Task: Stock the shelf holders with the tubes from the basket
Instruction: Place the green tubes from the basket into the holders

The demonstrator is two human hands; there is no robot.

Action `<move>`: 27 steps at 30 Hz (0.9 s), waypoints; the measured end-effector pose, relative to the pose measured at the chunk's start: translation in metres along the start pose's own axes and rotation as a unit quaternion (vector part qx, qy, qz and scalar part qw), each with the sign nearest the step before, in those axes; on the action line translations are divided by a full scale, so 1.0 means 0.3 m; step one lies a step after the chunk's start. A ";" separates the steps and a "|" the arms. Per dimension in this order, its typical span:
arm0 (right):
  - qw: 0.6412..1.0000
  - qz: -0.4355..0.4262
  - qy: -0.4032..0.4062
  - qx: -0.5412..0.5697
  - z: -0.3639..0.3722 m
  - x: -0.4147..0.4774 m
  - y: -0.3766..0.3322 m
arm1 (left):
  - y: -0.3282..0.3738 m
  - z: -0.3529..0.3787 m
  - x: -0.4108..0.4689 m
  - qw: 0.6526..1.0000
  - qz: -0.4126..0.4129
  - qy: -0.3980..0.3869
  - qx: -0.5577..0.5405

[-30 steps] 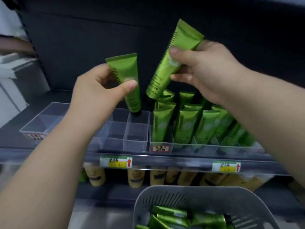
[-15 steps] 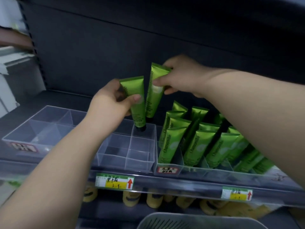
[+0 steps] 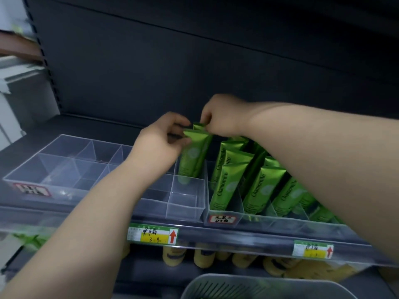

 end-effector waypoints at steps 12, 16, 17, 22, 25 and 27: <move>1.000 -0.018 -0.003 -0.003 -0.030 -0.021 -0.001 | 0.010 -0.032 0.009 0.998 0.022 0.017 0.053; 1.000 -0.018 0.024 0.007 -0.065 -0.057 0.000 | 0.066 -0.054 0.001 0.988 0.062 0.029 0.140; 0.999 -0.021 0.035 0.014 -0.073 -0.071 0.001 | 0.084 -0.058 -0.004 0.983 0.075 0.027 0.167; 0.997 -0.049 0.027 0.049 -0.059 -0.187 0.009 | 0.187 -0.051 -0.060 0.943 0.106 0.000 0.315; 0.995 -0.082 0.041 0.027 -0.039 -0.269 0.015 | 0.237 -0.028 -0.108 0.917 0.117 -0.019 0.380; 0.994 -0.093 0.059 0.025 -0.036 -0.330 0.022 | 0.259 -0.009 -0.145 0.900 0.130 -0.026 0.414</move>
Point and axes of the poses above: each hand's wrist, its own x-axis towards the middle knuckle, its own z-axis out of the palm, y = z × x, the point moved 4 cm from there along x, towards the middle knuckle
